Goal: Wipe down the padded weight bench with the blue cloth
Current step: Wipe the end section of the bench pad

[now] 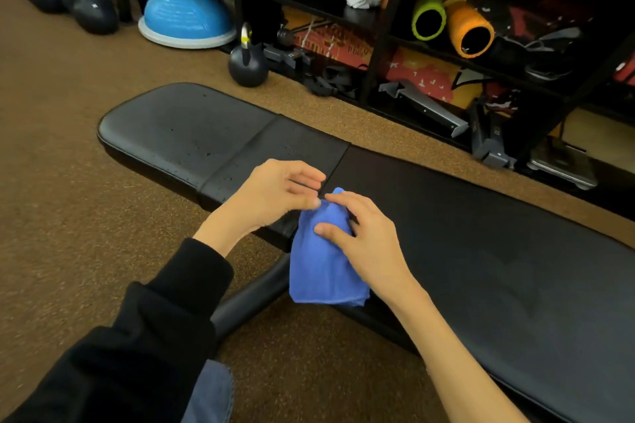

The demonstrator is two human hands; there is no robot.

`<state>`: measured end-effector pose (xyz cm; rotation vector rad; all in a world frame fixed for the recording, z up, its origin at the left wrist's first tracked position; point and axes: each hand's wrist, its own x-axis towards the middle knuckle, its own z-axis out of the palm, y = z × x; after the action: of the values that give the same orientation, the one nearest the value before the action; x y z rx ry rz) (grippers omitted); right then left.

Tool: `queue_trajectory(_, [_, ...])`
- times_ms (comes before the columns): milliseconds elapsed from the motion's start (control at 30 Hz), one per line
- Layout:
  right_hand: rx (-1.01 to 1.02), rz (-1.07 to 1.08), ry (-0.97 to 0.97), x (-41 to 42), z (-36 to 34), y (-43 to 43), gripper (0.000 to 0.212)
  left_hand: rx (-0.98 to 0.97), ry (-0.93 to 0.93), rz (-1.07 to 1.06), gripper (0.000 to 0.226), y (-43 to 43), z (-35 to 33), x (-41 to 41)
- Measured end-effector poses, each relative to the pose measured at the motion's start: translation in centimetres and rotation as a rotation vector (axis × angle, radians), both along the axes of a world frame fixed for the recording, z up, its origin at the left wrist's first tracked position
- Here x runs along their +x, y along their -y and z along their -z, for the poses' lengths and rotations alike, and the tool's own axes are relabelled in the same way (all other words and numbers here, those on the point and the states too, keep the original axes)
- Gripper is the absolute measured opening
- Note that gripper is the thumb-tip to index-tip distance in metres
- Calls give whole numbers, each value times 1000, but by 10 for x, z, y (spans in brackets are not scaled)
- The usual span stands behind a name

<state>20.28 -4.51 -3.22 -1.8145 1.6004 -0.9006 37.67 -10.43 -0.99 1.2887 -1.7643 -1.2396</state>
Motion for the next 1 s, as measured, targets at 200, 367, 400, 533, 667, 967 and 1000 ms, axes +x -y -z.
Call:
queue_trajectory(200, [-25, 42, 72, -8, -22, 22, 32, -254, 319, -323, 31, 15, 1, 24])
queue_trajectory(367, [-65, 68, -26, -21, -63, 62, 33, -264, 457, -323, 41, 18, 5, 35])
queue_trajectory(400, [-35, 75, -90, -22, -64, 69, 32, -242, 499, -309, 45, 18, 5, 35])
queue_trajectory(533, [208, 121, -288, -15, -37, 87, 67, -159, 604, -271, 61, 18, 8, 37])
queue_trajectory(667, [63, 169, -405, -6, 5, 87, 72, -112, 697, -236, 72, 21, 11, 40])
queue_trajectory(967, [-170, 155, -221, -4, -3, 156, 45, -87, 875, -162, 68, 27, 19, 43])
queue_trajectory(1000, [-156, 93, -275, -1, -2, 164, 38, -96, 882, -164, 68, 28, 20, 44])
